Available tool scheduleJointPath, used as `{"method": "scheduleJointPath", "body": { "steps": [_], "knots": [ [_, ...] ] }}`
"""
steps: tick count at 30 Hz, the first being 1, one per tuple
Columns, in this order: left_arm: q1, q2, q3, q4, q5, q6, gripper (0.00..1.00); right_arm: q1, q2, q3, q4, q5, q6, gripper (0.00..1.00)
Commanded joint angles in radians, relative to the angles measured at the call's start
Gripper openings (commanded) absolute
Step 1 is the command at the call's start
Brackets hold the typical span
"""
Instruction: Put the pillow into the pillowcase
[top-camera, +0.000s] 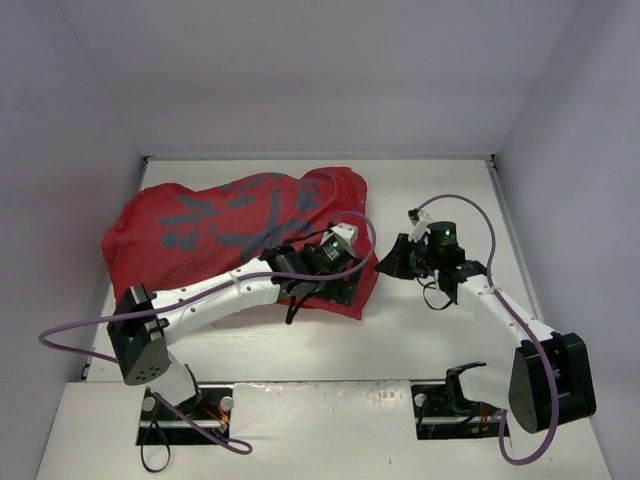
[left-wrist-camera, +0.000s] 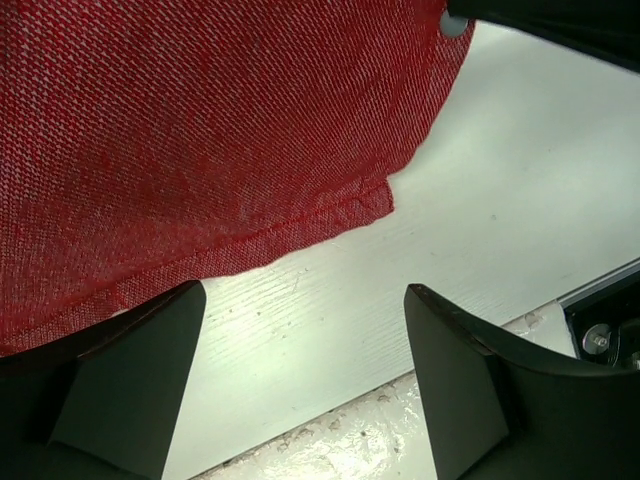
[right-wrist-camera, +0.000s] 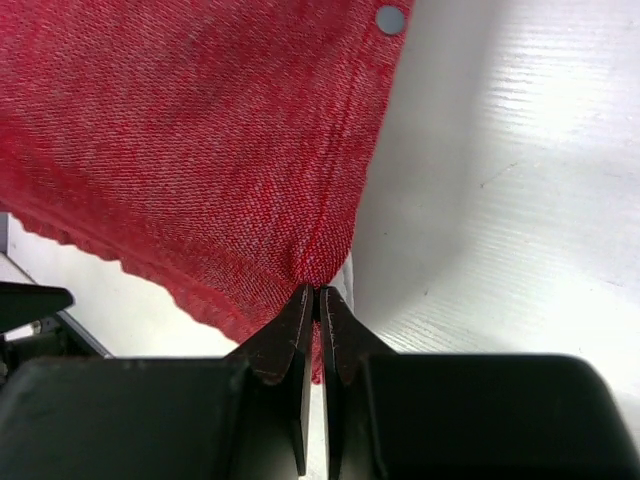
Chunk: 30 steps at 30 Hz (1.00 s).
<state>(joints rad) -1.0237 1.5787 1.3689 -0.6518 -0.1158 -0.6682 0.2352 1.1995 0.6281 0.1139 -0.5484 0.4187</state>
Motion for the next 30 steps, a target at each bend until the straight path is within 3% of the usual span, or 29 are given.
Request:
{"method": "scheduleJointPath", "body": {
  "steps": [1,4,7,9,13,18,20,21,26,27,29,30],
  "knots": [
    [-0.006,-0.083,0.046,0.032,-0.083,-0.005,0.77,-0.007,-0.041,0.146,0.037,-0.029,-0.008,0.0],
    [0.02,-0.169,0.019,0.018,-0.134,0.018,0.77,-0.005,-0.049,0.306,-0.035,0.071,-0.034,0.0],
    [0.104,-0.293,-0.077,-0.034,-0.148,-0.028,0.77,-0.051,-0.009,0.286,-0.097,0.3,-0.031,0.0],
    [0.204,-0.353,-0.128,-0.066,-0.139,-0.088,0.77,-0.13,0.009,0.256,-0.095,0.233,0.024,0.0],
    [0.318,-0.52,-0.217,-0.08,-0.148,-0.096,0.77,-0.091,0.06,0.274,-0.08,0.206,0.003,0.0],
    [0.421,-0.568,-0.203,-0.158,-0.177,-0.048,0.77,-0.085,0.089,0.32,-0.076,0.164,-0.034,0.02],
    [0.479,-0.579,-0.211,-0.16,-0.165,-0.03,0.77,-0.083,0.1,0.331,-0.077,0.14,-0.047,0.25],
    [0.499,-0.58,-0.218,-0.166,-0.16,-0.025,0.77,-0.083,0.101,0.325,-0.077,0.137,-0.043,0.47],
    [0.643,-0.592,-0.2,-0.21,-0.173,0.033,0.77,-0.08,0.071,0.243,-0.069,0.047,-0.101,0.67],
    [0.668,-0.592,-0.197,-0.226,-0.173,0.042,0.77,-0.077,0.086,0.248,-0.066,0.013,-0.122,0.75],
    [0.715,-0.585,-0.191,-0.238,-0.148,0.062,0.77,-0.06,0.1,0.286,-0.068,-0.016,-0.13,0.82],
    [0.759,-0.582,-0.191,-0.246,-0.136,0.068,0.77,-0.047,0.106,0.306,-0.066,-0.01,-0.147,0.9]
  ]
}}
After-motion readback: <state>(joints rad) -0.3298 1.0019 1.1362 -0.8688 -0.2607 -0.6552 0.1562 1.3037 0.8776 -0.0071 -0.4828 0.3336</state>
